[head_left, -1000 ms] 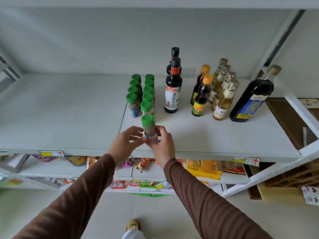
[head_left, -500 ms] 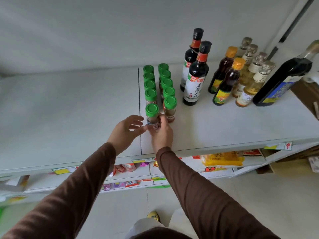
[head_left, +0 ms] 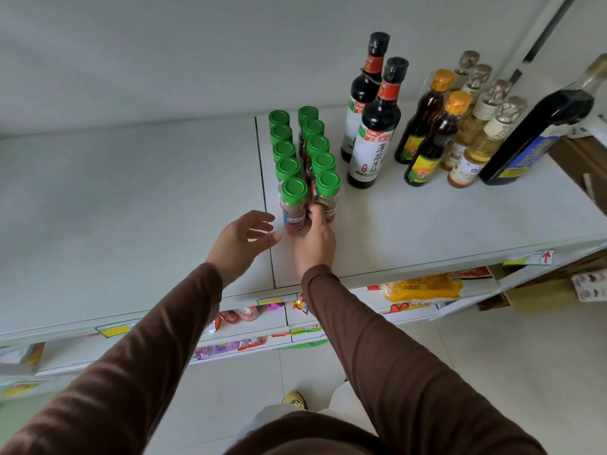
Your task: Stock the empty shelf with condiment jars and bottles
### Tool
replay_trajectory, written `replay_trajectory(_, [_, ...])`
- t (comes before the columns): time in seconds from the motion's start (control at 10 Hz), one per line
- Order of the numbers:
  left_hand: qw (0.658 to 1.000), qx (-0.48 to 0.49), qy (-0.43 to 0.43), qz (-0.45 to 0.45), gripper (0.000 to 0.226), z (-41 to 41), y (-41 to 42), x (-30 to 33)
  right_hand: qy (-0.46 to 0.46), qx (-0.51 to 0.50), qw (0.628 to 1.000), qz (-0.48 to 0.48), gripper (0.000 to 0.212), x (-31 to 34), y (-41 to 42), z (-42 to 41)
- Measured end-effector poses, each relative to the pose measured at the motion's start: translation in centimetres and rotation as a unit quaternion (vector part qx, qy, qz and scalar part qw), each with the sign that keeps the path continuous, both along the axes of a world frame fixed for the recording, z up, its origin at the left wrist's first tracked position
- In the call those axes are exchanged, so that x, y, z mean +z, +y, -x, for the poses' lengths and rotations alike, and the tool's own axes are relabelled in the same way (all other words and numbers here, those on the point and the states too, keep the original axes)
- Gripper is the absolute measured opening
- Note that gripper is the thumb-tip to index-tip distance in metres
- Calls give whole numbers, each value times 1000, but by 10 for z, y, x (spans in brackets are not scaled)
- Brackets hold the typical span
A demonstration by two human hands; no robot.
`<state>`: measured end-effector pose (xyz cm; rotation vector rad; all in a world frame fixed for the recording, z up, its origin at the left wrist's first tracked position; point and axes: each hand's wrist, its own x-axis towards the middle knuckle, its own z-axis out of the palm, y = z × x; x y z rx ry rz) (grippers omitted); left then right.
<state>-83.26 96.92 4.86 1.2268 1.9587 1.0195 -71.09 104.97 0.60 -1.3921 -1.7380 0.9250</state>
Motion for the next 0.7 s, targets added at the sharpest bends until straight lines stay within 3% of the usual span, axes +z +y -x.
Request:
replay_trajectory(0.4, [1000, 14, -15, -3, 33, -1, 4, 4, -19, 14, 1000, 0, 54, 0, 2, 1])
replay_trajectory(0.7, [1000, 12, 9, -6, 35, -15, 2, 5, 42, 38, 998, 15, 60, -1, -15, -26])
